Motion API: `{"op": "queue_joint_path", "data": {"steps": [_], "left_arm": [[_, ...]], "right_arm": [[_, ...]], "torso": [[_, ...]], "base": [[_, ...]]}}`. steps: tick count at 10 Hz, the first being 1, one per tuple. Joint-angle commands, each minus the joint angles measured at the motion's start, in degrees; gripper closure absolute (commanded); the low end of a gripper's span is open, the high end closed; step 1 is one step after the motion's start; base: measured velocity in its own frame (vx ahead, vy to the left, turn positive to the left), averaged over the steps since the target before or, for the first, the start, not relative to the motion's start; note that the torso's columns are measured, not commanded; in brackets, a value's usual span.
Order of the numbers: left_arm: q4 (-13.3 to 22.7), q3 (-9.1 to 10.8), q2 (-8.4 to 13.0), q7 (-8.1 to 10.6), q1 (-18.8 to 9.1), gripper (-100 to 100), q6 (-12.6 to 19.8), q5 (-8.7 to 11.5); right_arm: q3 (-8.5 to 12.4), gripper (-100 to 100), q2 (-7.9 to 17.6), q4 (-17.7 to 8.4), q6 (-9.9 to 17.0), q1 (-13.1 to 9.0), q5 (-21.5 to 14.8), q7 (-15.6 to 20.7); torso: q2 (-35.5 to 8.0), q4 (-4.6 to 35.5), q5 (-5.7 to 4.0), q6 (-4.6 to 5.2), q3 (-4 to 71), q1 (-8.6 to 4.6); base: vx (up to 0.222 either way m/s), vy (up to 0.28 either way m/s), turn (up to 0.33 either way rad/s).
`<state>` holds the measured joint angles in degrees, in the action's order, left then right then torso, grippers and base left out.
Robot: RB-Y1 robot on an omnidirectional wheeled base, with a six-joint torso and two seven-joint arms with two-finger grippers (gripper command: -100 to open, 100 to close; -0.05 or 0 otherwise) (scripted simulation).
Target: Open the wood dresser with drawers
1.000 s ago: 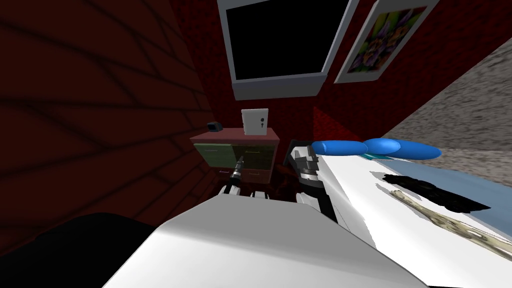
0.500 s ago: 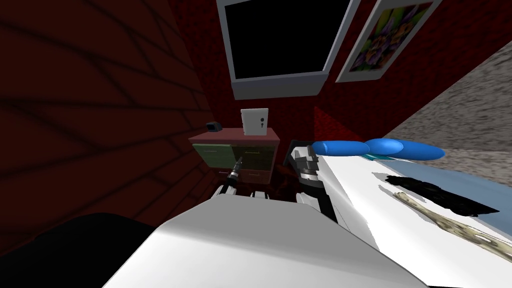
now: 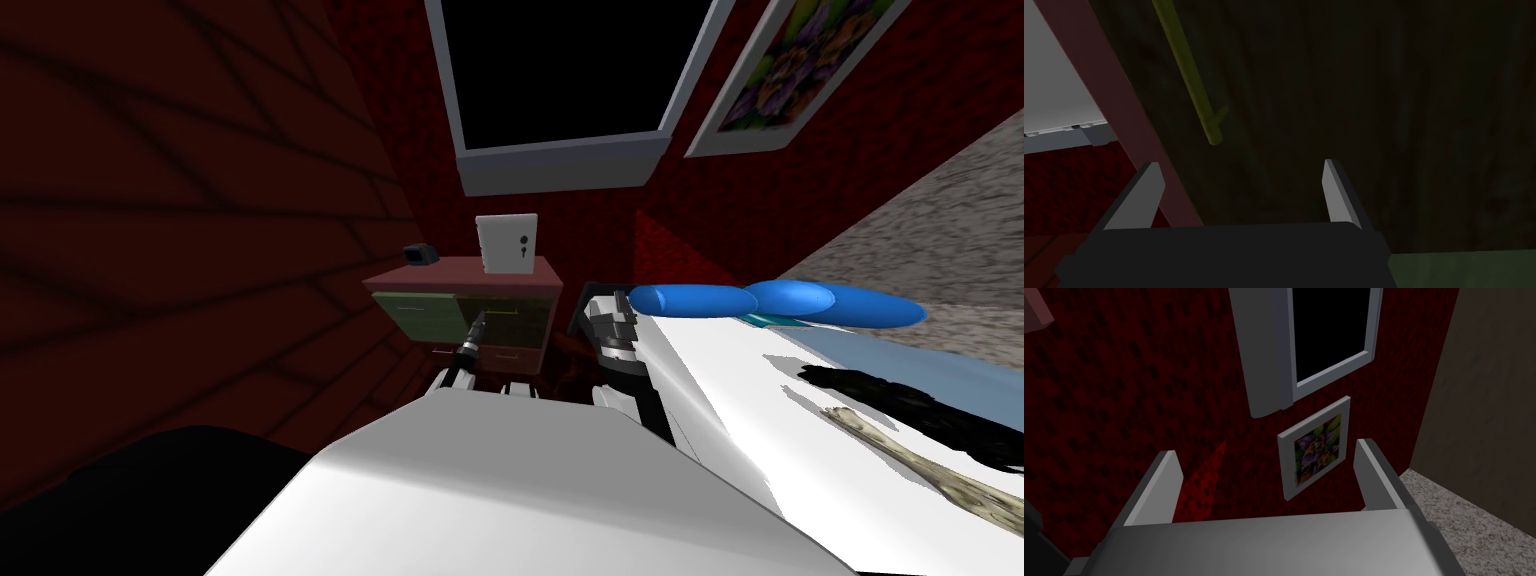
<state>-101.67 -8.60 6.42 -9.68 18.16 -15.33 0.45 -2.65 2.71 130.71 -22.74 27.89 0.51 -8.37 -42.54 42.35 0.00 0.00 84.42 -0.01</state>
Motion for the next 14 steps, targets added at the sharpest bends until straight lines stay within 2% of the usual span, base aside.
{"op": "queue_joint_path", "data": {"steps": [1,4,5,6,8,9,10,14], "left_arm": [[-0.73,-0.04,-3.47,-0.05,0.05,-100,0.31,0.03],[-1.00,-0.04,-8.05,-0.05,0.06,-100,0.39,0.07],[-1.03,-0.04,-8.92,-0.05,0.06,-100,0.40,0.07],[-1.02,-0.04,-8.30,-0.08,0.02,-100,0.46,0.06],[-3.65,-0.14,-8.71,-0.41,0.38,-100,2.78,0.05],[-2.75,-0.03,-8.50,-0.23,0.20,-100,1.92,0.12],[-1.01,-0.04,-8.41,-0.07,0.01,100,0.45,0.06],[-4.35,-0.76,-8.23,-0.24,1.33,100,2.14,0.11]], "right_arm": [[0.00,0,0.00,0.00,0.00,-0.01,0.00,0.00],[0.00,0,0.00,0.00,0.00,-0.01,0.00,0.00],[0.00,0,0.00,0.00,0.00,-0.01,0.00,0.00],[0.00,0,0.00,0.00,0.00,-0.01,0.00,0.00],[0.00,0,0.00,0.00,0.00,0.00,0.00,0.00],[0.00,0,0.00,0.00,0.00,0.00,0.00,0.00],[0.00,0,0.00,0.00,0.00,0.00,0.00,0.00],[0.00,0,0.00,-0.01,0.01,-0.03,0.00,0.00]], "torso": [[-0.10,0.04,0.01,0.00,-0.07,0.03],[0.26,-0.07,0.01,0.00,0.16,0.02],[0.32,-0.09,0.00,0.00,0.20,0.01],[0.32,-0.09,0.00,0.00,0.20,0.01],[0.40,-0.09,0.00,0.00,0.23,0.01],[0.50,-0.13,0.01,0.00,0.30,0.03],[0.25,-0.08,0.01,0.00,0.17,0.02],[-0.17,0.09,-0.04,0.00,-0.10,-0.06]], "base": [[0.000,0.000,0.000],[0.000,0.000,0.000],[0.008,0.000,0.000],[0.000,0.000,0.000],[0.088,0.001,-0.016],[0.056,0.004,-0.002],[-0.075,-0.006,0.026],[-0.131,-0.007,0.009]]}}
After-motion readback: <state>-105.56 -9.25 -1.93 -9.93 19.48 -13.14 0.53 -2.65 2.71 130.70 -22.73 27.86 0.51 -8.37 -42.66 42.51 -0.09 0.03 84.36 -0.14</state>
